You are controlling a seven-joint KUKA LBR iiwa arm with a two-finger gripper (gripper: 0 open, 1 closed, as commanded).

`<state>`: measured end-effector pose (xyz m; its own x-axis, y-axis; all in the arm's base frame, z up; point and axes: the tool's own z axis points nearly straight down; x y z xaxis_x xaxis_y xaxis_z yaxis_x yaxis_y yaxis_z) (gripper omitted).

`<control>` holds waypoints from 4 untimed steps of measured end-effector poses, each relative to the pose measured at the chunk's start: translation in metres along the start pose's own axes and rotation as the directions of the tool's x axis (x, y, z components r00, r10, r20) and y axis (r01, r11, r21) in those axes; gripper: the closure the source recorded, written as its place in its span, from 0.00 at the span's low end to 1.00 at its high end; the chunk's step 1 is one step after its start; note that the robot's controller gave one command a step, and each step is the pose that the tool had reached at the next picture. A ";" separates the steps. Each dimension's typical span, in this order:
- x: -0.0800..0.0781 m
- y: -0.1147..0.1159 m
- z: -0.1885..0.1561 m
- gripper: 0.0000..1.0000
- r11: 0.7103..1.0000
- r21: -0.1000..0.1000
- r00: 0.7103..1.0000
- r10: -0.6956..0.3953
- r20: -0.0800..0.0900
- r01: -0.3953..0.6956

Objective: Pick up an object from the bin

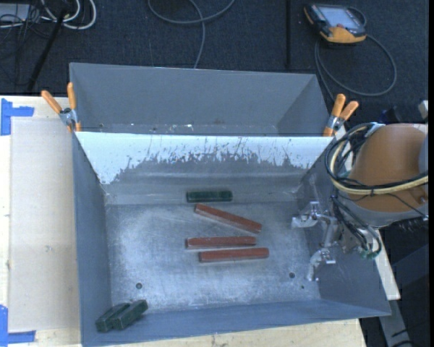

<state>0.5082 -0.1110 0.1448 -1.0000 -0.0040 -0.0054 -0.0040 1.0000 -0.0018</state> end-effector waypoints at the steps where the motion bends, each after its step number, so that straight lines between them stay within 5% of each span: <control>1: 0.011 0.025 0.067 0.00 1.000 -0.002 1.000 0.016 -0.003 -0.016; 2: 0.001 0.039 0.064 0.00 0.997 0.000 0.997 0.076 -0.007 -0.076; 3: -0.050 0.076 0.068 1.00 0.999 0.005 0.999 -0.038 0.017 0.037; 4: -0.046 0.079 0.072 0.00 0.999 -0.001 0.999 -0.041 0.001 0.041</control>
Offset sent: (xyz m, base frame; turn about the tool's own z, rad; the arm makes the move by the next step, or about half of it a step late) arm 0.0158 0.0598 -0.0197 0.1335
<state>0.5541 -0.0319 0.0732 -0.9990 -0.0449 -0.0058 -0.0449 0.9990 -0.0012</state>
